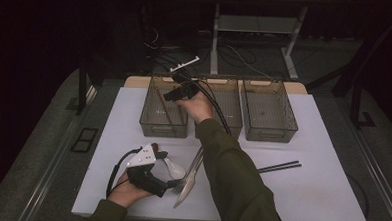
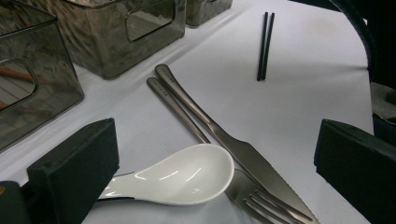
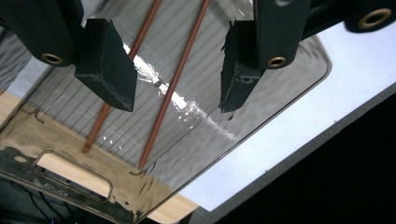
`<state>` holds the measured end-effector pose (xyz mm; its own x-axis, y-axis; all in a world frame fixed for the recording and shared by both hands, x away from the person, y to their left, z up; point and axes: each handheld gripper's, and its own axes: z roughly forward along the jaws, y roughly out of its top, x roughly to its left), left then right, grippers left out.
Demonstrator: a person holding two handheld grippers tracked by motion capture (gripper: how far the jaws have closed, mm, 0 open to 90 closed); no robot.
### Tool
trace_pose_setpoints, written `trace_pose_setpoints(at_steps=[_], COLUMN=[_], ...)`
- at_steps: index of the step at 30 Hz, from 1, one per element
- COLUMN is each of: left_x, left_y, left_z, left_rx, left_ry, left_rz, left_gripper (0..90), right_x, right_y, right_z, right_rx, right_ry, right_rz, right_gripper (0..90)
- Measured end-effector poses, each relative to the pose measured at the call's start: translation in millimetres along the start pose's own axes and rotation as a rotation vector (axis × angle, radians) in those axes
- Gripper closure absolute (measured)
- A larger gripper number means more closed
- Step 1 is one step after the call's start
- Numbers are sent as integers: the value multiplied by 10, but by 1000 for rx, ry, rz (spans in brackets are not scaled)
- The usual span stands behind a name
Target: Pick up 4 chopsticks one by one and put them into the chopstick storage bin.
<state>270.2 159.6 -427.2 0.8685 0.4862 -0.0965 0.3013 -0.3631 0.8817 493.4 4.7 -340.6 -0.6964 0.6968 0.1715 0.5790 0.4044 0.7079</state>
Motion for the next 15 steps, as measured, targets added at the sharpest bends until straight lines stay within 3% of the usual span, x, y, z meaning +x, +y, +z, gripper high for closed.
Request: trace_pose_setpoints(at_steps=[15], left_x=[9], left_y=[-2], left_z=[-11], left_rx=[11], left_ry=[4], left_rz=[1], left_gripper=[0], right_x=[-119], right_y=[-351], right_z=[-634], right_rx=[-121], right_ry=[52], right_rz=[-37], right_gripper=[401])
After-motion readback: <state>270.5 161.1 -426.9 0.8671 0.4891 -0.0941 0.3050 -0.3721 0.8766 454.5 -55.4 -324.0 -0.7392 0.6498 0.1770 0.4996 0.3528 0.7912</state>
